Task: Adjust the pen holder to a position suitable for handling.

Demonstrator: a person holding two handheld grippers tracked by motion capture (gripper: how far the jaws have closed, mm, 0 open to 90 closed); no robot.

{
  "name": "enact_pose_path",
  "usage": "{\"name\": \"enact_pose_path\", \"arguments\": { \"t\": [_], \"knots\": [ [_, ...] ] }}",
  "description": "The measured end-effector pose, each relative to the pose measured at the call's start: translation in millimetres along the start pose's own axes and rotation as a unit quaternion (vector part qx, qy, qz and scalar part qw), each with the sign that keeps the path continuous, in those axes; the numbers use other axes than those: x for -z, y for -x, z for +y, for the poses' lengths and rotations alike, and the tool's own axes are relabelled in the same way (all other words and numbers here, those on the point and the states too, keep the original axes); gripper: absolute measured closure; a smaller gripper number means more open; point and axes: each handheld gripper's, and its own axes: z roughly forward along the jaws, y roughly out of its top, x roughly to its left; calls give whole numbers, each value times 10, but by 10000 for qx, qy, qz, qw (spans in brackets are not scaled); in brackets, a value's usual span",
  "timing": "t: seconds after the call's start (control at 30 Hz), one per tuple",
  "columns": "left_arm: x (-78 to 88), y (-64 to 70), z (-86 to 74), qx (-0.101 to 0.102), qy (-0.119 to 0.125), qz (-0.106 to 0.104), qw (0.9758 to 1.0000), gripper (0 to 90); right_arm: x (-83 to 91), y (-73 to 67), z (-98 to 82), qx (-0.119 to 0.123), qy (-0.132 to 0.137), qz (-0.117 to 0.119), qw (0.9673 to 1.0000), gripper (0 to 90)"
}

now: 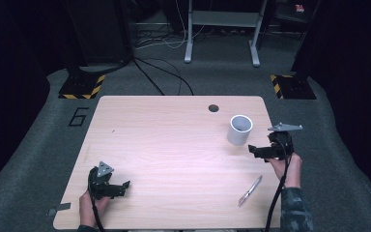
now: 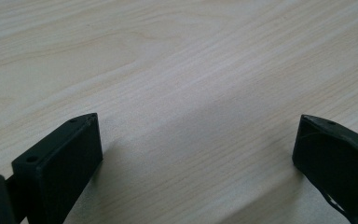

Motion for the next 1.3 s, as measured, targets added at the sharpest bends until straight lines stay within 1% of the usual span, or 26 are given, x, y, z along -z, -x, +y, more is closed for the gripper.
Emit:
{"name": "enact_pose_path", "arguments": {
  "t": [0.03,0.1,0.13,0.17,0.2,0.27,0.33,0.37,0.4,0.43,0.47,0.5,0.53,0.57,0.6,0.63,0.67,0.7,0.73,0.83,0.9,0.97,1.0,1.07,1.13,1.3],
  "knots": [
    [1,-1,0,-8,-6,-2,10000,13,-26,17,44,58,-1,-26,10000,0],
    [0,0,0,0,0,0,10000,13,-84,29,131,23,-32,-35,10000,0],
    [0,0,0,0,0,0,10000,13,-84,29,131,23,-32,-35,10000,0],
    [0,0,0,-1,0,0,10000,13,-153,28,218,31,-28,-74,10000,0],
    [-1,1,0,6,5,0,10000,13,-177,34,244,80,-36,-106,9999,0],
    [-1,1,0,8,7,-1,10000,13,-241,31,318,-50,-70,-145,9999,0],
    [1,-1,0,-7,-5,-1,10000,13,-269,35,348,-72,-50,-173,9998,0],
    [0,0,0,2,2,0,10000,13,-339,39,418,-114,-117,-164,9997,0],
    [1,-1,0,-5,-4,-1,10000,13,-367,47,438,-85,-101,-154,9998,0],
    [-1,1,0,5,4,0,10000,13,-393,40,466,-135,-142,-175,9997,0],
    [-1,1,0,5,4,0,10000,13,-393,40,466,-135,-142,-175,9997,0],
    [-1,1,0,7,6,-1,10000,13,-428,45,489,-72,-125,-192,9997,0],
    [1,-1,0,-6,-5,-2,10000,13,-488,40,538,-176,-178,-203,9995,0],
    [1,-1,0,-6,-4,-2,10000,13,-513,46,552,-141,-161,-237,9995,0],
    [0,0,0,0,0,-1,10000,13,-541,51,570,-158,-179,-179,9996,0],
    [0,0,0,4,2,-1,10000,13,-568,46,583,-155,-185,-185,9995,0],
    [0,0,0,0,1,0,10000,13,-604,39,594,-102,-237,-275,9993,0],
    [0,0,0,3,3,-2,10000,13,-643,35,604,-73,-313,-296,9990,0],
    [0,-1,0,-4,-2,-1,10000,13,-682,37,614,-80,-385,-265,9989,0],
    [-1,0,0,4,4,-1,10000,13,-743,35,635,-61,-432,-264,9987,0],
    [0,0,0,-2,-1,-1,10000,13,-809,27,673,-71,-481,-323,9983,0],
    [1,-2,0,-10,-7,-2,10000,13,-856,30,693,-86,-547,-315,9980,0],
    [-1,1,0,6,5,-1,10000,13,-886,29,695,-31,-539,-411,9977,0],
    [1,-1,0,-9,-7,-2,10000,13,-933,19,696,-48,-678,-446,9967,0],
    [0,0,0,2,2,0,10000,13,-988,20,689,-27,-737,-478,9961,0],
    [0,0,0,3,3,-2,10000,13,-1095,44,665,-107,-840,-419,9955,0]
  ]
}}
